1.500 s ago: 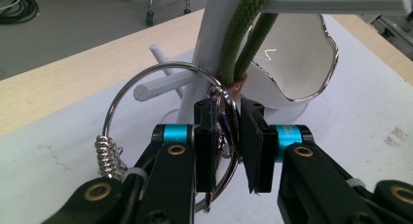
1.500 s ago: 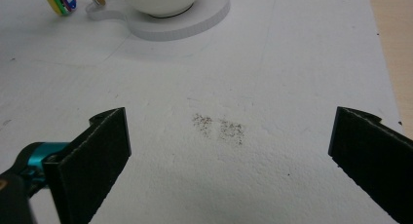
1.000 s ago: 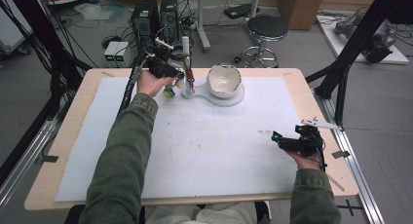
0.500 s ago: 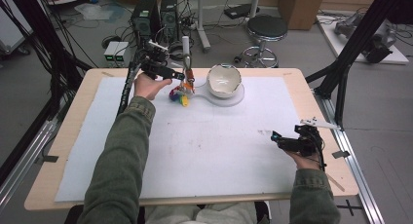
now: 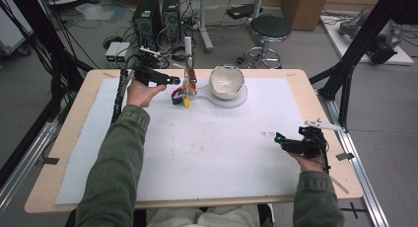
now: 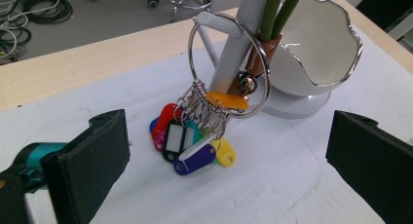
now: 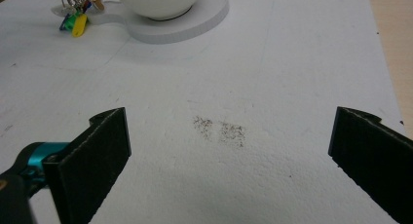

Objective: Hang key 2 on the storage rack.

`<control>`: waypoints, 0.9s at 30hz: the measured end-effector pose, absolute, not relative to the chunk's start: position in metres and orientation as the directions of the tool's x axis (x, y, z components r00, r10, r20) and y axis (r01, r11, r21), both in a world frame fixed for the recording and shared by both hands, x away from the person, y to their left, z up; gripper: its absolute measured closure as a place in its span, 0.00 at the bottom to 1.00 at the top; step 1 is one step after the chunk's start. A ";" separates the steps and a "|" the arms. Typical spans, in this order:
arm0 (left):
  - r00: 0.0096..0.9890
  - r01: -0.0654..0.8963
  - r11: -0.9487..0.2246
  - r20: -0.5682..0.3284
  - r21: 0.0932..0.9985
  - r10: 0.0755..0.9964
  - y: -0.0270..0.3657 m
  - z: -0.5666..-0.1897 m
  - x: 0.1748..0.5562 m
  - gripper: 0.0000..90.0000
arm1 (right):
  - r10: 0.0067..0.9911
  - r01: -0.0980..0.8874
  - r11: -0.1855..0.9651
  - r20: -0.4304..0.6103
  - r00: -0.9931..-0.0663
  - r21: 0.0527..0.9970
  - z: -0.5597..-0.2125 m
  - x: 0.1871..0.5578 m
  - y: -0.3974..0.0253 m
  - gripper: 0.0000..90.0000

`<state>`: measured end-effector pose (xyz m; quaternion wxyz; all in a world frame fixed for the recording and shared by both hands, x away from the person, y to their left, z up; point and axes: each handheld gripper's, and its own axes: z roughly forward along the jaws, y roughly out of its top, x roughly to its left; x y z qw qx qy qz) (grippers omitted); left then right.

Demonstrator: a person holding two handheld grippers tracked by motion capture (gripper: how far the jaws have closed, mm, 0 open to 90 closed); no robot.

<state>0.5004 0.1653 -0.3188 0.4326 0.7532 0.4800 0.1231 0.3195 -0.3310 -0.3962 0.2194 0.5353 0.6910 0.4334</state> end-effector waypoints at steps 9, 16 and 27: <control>0.499 0.607 -0.149 -0.228 0.781 0.836 0.179 -0.321 0.485 0.03 | 0.931 0.548 0.048 0.161 -0.326 0.835 -0.396 0.320 -0.330 0.01; 0.482 0.593 -0.138 -0.213 0.793 0.850 0.190 -0.323 0.467 0.03 | 0.935 0.533 0.046 0.151 -0.320 0.845 -0.396 0.318 -0.331 0.01; 0.453 0.582 -0.124 -0.194 0.804 0.870 0.212 -0.324 0.438 0.03 | 0.941 0.486 0.053 0.119 -0.316 0.872 -0.395 0.314 -0.330 0.01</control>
